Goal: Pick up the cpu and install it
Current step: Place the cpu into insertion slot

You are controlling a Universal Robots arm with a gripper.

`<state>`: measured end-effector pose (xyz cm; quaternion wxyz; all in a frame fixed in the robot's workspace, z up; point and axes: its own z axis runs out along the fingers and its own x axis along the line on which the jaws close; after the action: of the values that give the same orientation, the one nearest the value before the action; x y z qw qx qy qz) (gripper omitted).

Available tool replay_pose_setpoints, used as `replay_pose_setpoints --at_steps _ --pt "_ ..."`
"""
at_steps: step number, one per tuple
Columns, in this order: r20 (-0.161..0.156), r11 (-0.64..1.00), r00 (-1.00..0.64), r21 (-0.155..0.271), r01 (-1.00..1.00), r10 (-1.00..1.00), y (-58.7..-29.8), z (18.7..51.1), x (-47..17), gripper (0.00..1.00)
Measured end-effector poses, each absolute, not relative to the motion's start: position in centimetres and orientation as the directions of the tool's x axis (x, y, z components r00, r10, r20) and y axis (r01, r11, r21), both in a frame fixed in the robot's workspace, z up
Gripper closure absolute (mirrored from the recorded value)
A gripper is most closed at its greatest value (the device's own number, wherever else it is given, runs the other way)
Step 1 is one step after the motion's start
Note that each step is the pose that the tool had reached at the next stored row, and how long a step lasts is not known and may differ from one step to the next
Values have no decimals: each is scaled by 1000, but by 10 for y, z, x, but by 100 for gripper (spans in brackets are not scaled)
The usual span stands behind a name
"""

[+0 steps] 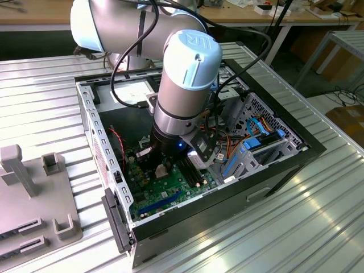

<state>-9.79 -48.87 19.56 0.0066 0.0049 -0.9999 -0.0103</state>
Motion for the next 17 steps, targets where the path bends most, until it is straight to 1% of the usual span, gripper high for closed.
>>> replay_pose_setpoints --at_steps 17 --pt "13 1000 -1000 21 -17 -17 -489 194 -98 53"
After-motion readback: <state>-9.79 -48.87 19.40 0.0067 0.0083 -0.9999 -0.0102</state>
